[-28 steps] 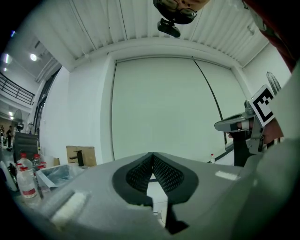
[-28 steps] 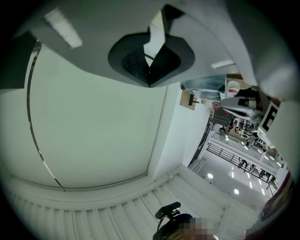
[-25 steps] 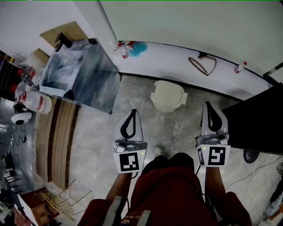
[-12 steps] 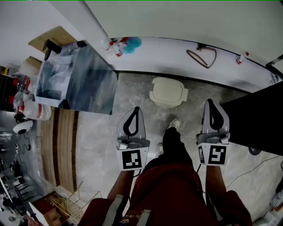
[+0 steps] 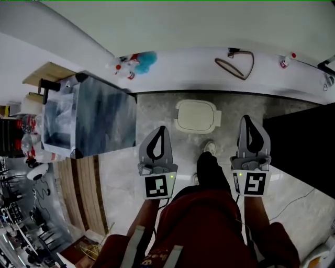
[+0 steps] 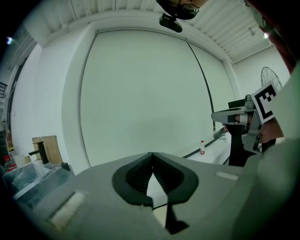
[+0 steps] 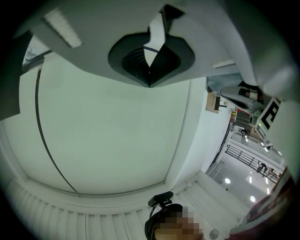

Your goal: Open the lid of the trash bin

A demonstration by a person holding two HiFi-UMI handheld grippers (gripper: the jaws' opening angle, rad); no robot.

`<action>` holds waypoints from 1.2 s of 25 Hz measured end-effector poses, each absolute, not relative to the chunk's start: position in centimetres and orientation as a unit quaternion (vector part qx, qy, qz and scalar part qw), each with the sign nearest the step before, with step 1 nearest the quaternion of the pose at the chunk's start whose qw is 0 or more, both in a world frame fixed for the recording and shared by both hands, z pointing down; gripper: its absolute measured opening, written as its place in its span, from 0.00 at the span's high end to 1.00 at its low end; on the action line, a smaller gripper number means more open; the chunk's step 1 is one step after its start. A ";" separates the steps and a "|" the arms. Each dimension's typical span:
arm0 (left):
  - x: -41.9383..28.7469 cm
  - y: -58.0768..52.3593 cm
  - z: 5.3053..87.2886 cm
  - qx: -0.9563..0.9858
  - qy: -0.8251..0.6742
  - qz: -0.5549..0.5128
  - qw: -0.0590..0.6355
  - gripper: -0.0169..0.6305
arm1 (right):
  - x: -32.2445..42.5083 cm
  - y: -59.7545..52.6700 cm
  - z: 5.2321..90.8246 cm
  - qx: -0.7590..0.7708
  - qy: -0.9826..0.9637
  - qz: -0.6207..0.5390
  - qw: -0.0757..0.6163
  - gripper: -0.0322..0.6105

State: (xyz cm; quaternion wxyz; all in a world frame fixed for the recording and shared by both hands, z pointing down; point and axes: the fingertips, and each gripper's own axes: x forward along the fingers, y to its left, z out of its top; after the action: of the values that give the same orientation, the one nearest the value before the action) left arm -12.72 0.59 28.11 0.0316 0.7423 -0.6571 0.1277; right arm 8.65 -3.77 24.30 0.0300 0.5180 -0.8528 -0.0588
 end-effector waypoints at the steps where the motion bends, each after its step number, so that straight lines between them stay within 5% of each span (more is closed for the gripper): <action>1: -12.4 -0.5 28.5 0.745 -0.653 0.130 0.037 0.97 | 8.9 -4.7 24.6 0.521 -0.851 -0.056 0.029 0.95; 14: -12.1 -7.7 38.1 0.758 -0.610 0.194 0.124 0.97 | 10.1 -12.2 29.6 0.544 -0.838 -0.021 0.036 0.95; 30: -16.6 -8.4 58.3 0.737 -0.527 0.265 0.330 0.96 | 7.3 -13.4 40.4 0.594 -0.799 0.023 0.089 0.95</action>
State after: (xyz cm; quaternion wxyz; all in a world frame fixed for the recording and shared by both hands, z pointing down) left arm -16.60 -8.40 58.27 0.3303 0.7370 -0.5266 0.2654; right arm 7.28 -13.37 40.37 0.0888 0.5945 -0.7989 0.0229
